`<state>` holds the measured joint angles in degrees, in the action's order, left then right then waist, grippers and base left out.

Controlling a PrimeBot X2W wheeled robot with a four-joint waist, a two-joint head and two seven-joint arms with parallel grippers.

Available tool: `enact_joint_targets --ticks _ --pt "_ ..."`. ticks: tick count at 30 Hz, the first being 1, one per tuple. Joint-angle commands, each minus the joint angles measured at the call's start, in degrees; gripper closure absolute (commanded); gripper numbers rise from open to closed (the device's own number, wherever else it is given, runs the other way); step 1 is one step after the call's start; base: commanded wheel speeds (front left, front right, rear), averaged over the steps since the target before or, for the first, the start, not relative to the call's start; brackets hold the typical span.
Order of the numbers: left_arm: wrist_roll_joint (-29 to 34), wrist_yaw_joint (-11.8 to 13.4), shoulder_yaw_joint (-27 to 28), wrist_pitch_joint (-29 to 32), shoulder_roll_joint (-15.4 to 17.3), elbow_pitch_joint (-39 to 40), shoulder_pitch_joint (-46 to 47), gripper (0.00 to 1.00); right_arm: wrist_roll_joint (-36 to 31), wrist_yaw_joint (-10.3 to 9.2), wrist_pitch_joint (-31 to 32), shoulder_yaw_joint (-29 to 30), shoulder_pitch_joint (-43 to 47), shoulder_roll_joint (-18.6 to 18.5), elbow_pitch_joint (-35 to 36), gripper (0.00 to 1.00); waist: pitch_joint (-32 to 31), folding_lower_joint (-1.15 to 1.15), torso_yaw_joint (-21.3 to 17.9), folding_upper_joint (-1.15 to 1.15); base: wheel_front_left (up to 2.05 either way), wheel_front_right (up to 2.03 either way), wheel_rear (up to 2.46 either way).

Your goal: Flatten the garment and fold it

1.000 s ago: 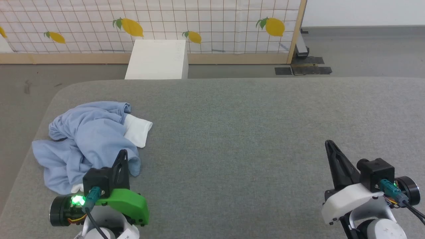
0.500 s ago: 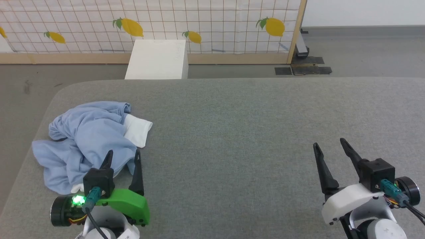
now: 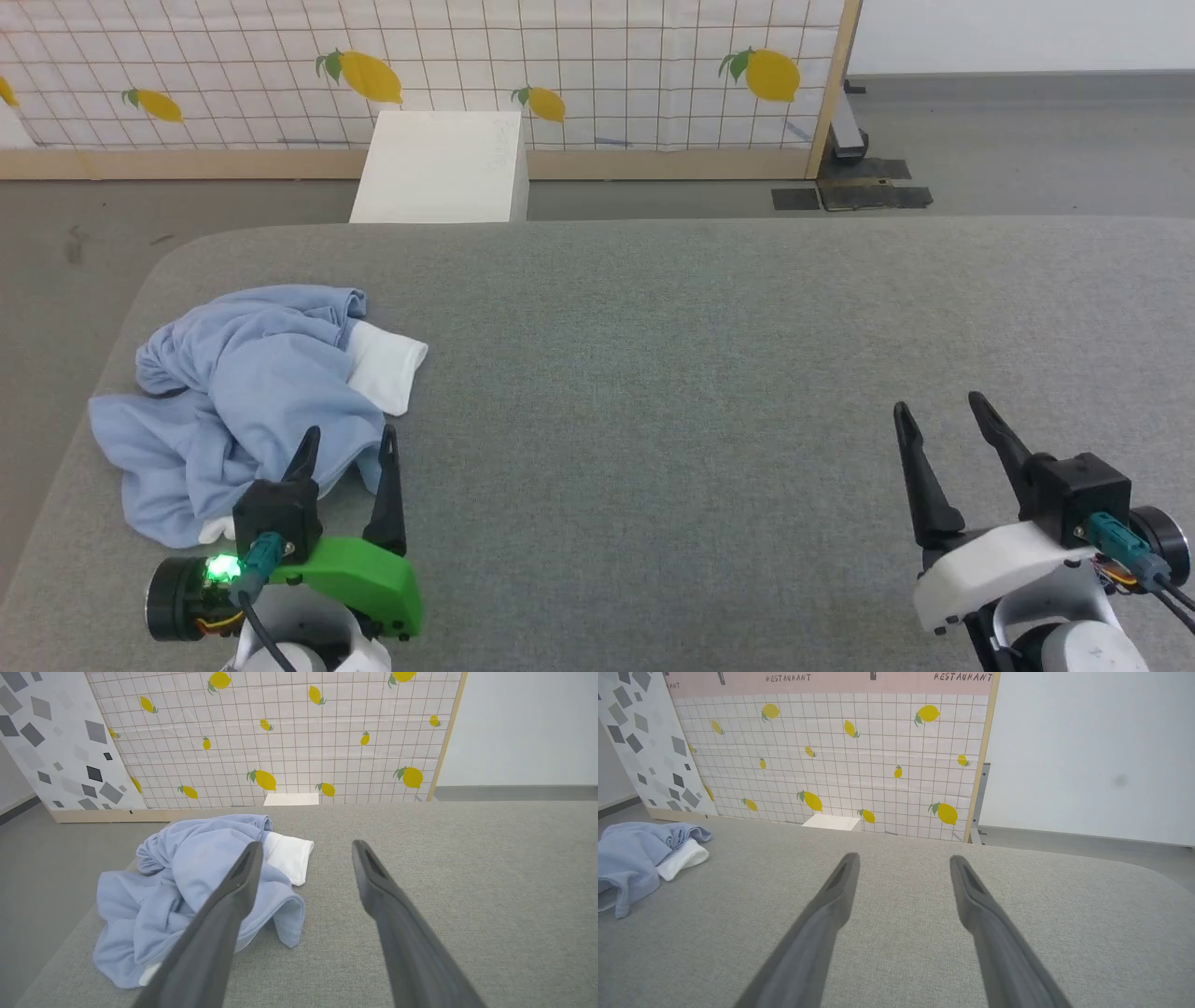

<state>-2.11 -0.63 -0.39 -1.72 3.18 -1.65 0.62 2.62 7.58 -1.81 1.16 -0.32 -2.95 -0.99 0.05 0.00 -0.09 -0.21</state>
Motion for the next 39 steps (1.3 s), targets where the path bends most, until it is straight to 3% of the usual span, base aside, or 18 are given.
enact_joint_targets --ticks 1,39 --pt "-0.7 -0.5 0.0 -0.7 0.2 -0.4 -0.5 0.00 0.6 -0.01 -0.6 0.3 1.0 0.0 -0.2 0.00 0.0 0.00 0.0 0.03 0.00 0.00 0.00" --pt "-3.9 -1.3 -0.3 -5.2 1.2 -3.9 -0.8 0.00 4.1 -0.04 -5.1 2.9 3.2 0.0 -1.7 0.00 0.1 0.00 -0.2 0.09 0.00 0.00 0.00"
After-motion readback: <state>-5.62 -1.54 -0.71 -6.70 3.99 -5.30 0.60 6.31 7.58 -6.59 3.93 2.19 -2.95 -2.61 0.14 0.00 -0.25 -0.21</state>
